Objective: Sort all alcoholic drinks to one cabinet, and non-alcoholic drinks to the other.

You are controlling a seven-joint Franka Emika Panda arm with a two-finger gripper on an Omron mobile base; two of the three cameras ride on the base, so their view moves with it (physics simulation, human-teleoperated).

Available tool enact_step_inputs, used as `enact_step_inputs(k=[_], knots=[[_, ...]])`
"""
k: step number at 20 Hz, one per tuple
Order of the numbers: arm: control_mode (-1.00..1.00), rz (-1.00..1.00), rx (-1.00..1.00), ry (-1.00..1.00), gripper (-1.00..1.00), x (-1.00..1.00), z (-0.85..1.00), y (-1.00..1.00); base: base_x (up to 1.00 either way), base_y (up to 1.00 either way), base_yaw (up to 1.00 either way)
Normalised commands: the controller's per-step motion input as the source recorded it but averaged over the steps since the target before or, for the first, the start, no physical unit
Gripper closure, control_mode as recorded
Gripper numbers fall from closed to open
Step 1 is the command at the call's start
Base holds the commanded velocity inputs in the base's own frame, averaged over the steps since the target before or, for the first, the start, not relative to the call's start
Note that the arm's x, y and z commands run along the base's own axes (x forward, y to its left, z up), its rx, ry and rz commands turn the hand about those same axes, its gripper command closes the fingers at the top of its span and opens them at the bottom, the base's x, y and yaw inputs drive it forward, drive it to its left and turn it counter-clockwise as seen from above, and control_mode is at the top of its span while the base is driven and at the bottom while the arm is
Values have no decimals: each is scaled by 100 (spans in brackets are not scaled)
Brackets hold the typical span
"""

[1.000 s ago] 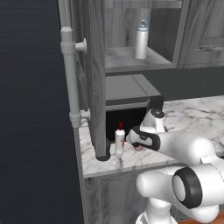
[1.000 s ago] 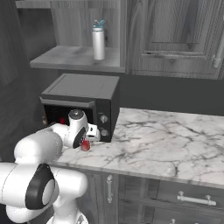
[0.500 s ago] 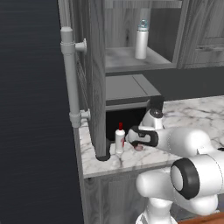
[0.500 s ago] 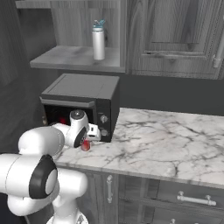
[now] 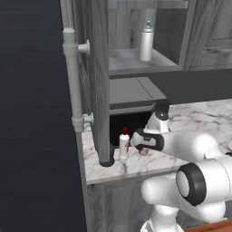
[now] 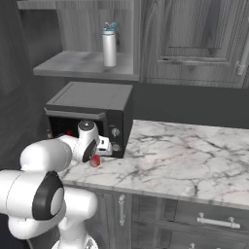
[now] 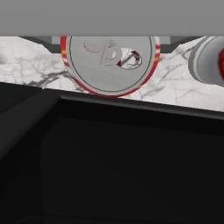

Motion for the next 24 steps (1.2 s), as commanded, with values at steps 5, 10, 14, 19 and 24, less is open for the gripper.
enact_step_inputs(k=[5,10,14,19,24], knots=[[-100,-1,0,0,100,-19,25,0,0,0,0],[-100,-2,0,0,100,-23,31,0,0,0,0],[-100,-2,0,0,100,-25,29,0,0,0,0],[-100,-2,0,0,100,-31,28,0,0,0,0],[-100,-2,0,-2,100,-32,33,0,0,0,0]])
